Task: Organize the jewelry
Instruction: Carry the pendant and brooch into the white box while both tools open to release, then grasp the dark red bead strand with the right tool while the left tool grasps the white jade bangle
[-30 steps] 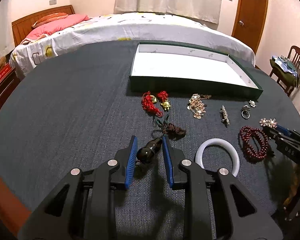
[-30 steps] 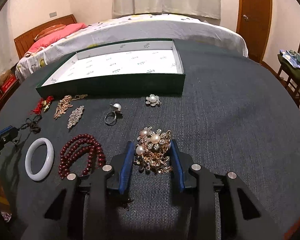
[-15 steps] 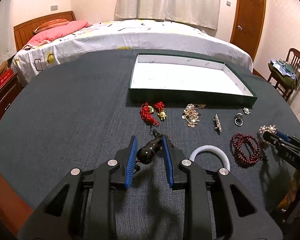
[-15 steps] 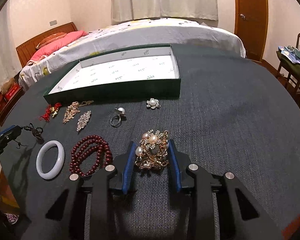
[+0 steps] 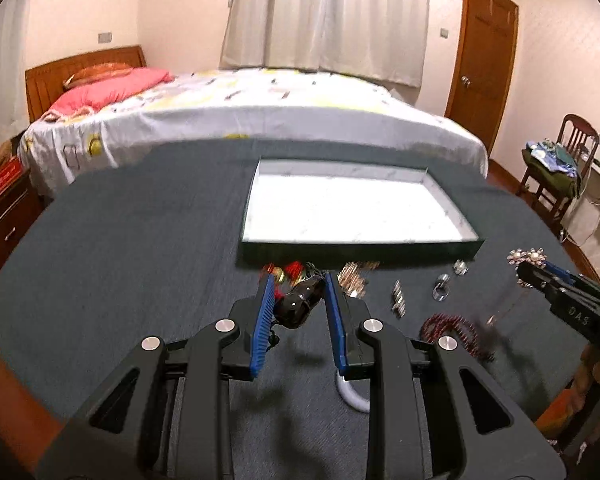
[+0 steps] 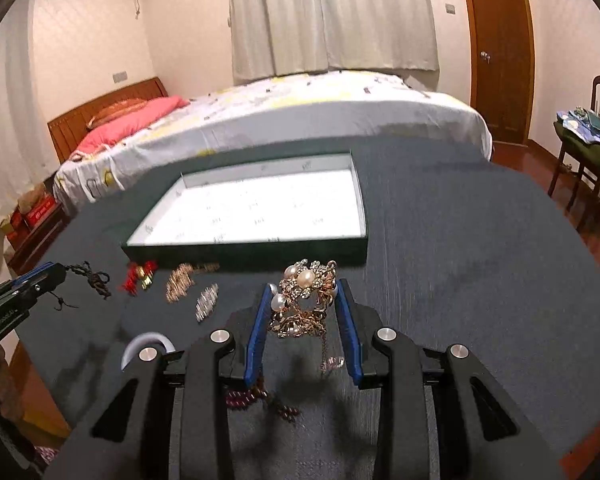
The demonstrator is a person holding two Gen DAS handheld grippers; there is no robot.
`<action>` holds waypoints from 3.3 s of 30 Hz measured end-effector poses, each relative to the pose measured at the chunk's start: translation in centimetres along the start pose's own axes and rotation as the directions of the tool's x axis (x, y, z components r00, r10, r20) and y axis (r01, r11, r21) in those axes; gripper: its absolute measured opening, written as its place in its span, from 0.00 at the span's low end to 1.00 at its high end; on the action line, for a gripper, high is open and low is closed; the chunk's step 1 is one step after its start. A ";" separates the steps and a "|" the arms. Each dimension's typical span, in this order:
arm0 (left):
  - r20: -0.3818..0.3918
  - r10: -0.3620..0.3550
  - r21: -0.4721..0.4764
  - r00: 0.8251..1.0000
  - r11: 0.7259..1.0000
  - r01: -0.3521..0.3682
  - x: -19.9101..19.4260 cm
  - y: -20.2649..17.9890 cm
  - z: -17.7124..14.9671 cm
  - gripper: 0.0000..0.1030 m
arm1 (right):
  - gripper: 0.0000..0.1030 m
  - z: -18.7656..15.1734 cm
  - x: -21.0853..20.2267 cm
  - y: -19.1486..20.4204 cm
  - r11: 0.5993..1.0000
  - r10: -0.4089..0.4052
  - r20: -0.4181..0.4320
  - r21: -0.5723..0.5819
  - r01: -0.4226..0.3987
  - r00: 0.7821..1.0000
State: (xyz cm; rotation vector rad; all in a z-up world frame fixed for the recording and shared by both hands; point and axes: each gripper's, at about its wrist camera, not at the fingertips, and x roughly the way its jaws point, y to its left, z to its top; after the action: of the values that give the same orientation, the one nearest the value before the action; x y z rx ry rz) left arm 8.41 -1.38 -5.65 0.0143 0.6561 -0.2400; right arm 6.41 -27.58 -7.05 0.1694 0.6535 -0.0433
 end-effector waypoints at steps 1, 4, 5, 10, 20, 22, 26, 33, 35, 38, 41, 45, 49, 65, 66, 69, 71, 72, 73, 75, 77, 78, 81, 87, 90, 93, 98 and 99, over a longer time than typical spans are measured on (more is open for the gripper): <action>0.008 -0.004 0.004 1.000 1.000 0.004 -0.1 -0.2 0.4 0.24 | 0.32 0.2 -0.1 0.0 1.000 0.001 0.007 -0.001 -0.001 1.000; 0.035 -0.017 0.018 0.999 1.000 0.016 0.0 -0.9 2.0 0.25 | 0.32 1.4 -0.1 0.2 1.000 0.010 0.027 0.000 -0.010 1.000; 0.041 -0.022 0.020 0.999 1.000 0.022 0.1 -1.2 2.5 0.25 | 0.32 1.8 0.0 0.2 1.000 0.014 0.032 0.000 -0.014 0.999; 0.099 -0.037 0.033 0.994 0.999 0.034 1.1 -2.5 5.7 0.25 | 0.32 4.2 0.5 0.6 1.000 0.021 0.079 -0.013 -0.020 0.997; 0.165 -0.060 0.033 0.984 0.998 0.055 5.8 -5.0 11.3 0.25 | 0.32 9.2 3.4 1.1 0.999 0.036 0.156 -0.023 -0.033 0.987; 0.163 -0.058 0.019 0.985 0.998 0.056 7.4 -5.5 11.9 0.25 | 0.32 9.9 4.5 1.1 0.999 0.039 0.160 -0.019 -0.036 0.986; 0.110 -0.045 0.018 0.993 0.999 0.044 11.2 -6.5 11.7 0.25 | 0.32 9.9 7.6 0.8 0.999 0.042 0.127 -0.013 -0.041 0.991; -0.081 -0.016 0.015 0.997 1.000 0.017 18.3 -6.5 9.0 0.25 | 0.32 7.8 13.1 0.4 1.000 0.031 -0.018 -0.005 -0.031 0.999; -0.125 -0.008 0.009 0.992 1.000 0.009 19.9 -6.2 8.4 0.25 | 0.32 7.1 14.4 0.1 1.000 0.022 -0.059 -0.003 -0.022 0.998; -0.172 0.002 0.017 0.985 1.000 0.001 21.2 -6.0 7.6 0.25 | 0.32 6.3 15.7 -0.2 1.000 0.011 -0.107 0.000 -0.011 0.994; -0.207 0.005 0.022 0.978 1.000 0.000 22.0 -5.7 7.0 0.24 | 0.32 5.8 16.7 -0.4 1.000 0.006 -0.145 0.005 -0.005 0.989; -0.241 -0.008 0.019 0.971 1.000 0.013 22.7 -5.6 6.4 0.25 | 0.32 5.4 17.3 -0.3 1.000 -0.010 -0.165 -0.012 0.008 0.986; -0.249 -0.007 0.020 0.968 1.000 0.012 22.9 -5.6 6.1 0.26 | 0.33 5.4 17.5 -0.1 1.000 -0.020 -0.170 -0.025 0.016 0.985; -0.183 -0.008 -0.007 0.983 1.000 0.007 19.4 -4.7 6.1 0.60 | 0.58 5.1 13.6 -0.1 1.000 -0.002 -0.099 0.013 0.004 0.995; -0.167 -0.009 -0.008 0.986 1.000 0.007 18.6 -4.6 6.0 0.61 | 0.58 4.9 12.9 0.1 1.000 0.000 -0.091 0.009 0.001 0.996; -0.124 0.008 0.001 0.992 1.000 -0.008 16.0 -4.3 5.3 0.65 | 0.58 3.9 10.5 1.0 1.000 -0.009 -0.060 -0.015 0.008 0.998; -0.102 0.020 -0.004 0.995 1.000 -0.020 14.3 -4.0 4.7 0.65 | 0.58 2.9 8.7 1.6 1.000 -0.004 -0.041 -0.023 0.003 0.999; -0.090 0.022 -0.015 0.996 1.000 -0.024 13.3 -3.8 4.3 0.65 | 0.58 2.3 7.9 1.9 0.999 -0.010 -0.028 -0.032 0.009 1.000; -0.080 0.023 -0.023 0.997 0.999 -0.025 12.5 -3.6 4.0 0.65 | 0.58 1.8 7.3 2.2 0.999 -0.010 -0.018 -0.040 0.009 1.000; -0.054 0.039 -0.032 0.998 0.999 -0.041 10.5 -3.2 2.9 0.66 | 0.58 0.4 5.6 3.0 0.998 -0.013 0.017 -0.061 0.014 1.000; -0.028 0.059 -0.038 0.998 0.997 -0.060 8.8 -2.6 1.8 0.68 | 0.58 -0.9 4.6 3.6 0.997 -0.007 0.029 -0.078 0.009 1.000; -0.017 0.073 -0.037 0.997 0.997 -0.074 8.0 -2.4 1.1 0.71 | 0.59 -1.6 4.1 3.9 0.996 -0.006 0.030 -0.085 0.009 1.000; -0.018 0.100 -0.032 0.995 0.994 -0.101 6.3 -1.9 -0.7 0.72 | 0.62 -3.5 3.6 4.5 0.995 0.002 0.007 -0.098 -0.002 1.000; -0.063 0.127 -0.052 0.990 0.990 -0.131 4.6 -0.2 -3.7 0.72 | 0.63 -6.1 3.8 5.5 0.994 0.018 -0.051 -0.110 -0.023 0.999; -0.068 0.139 -0.060 0.988 0.988 -0.143 4.0 0.3 -4.5 0.72 | 0.63 -6.6 4.1 5.8 0.994 0.014 -0.069 -0.111 -0.022 0.998; -0.074 0.151 -0.062 0.986 0.986 -0.155 3.8 0.8 -5.3 0.72 | 0.70 -7.1 5.0 6.2 0.993 -0.013 -0.099 -0.114 0.002 0.995; -0.098 0.138 -0.084 0.986 0.986 -0.147 4.2 1.1 -5.6 0.72 | 0.71 -7.7 5.8 6.2 0.993 -0.022 -0.130 -0.115 0.007 0.991; -0.097 0.136 -0.079 0.986 0.986 -0.144 4.2 1.0 -5.6 0.72 | 0.70 -7.7 5.7 6.2 0.994 -0.020 -0.129 -0.114 0.005 0.991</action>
State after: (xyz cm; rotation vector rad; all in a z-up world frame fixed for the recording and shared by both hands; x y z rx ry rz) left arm 8.48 -0.85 -12.72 -0.0111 0.7530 -0.0756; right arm 6.87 -20.07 -15.67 0.0590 0.7856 -0.0075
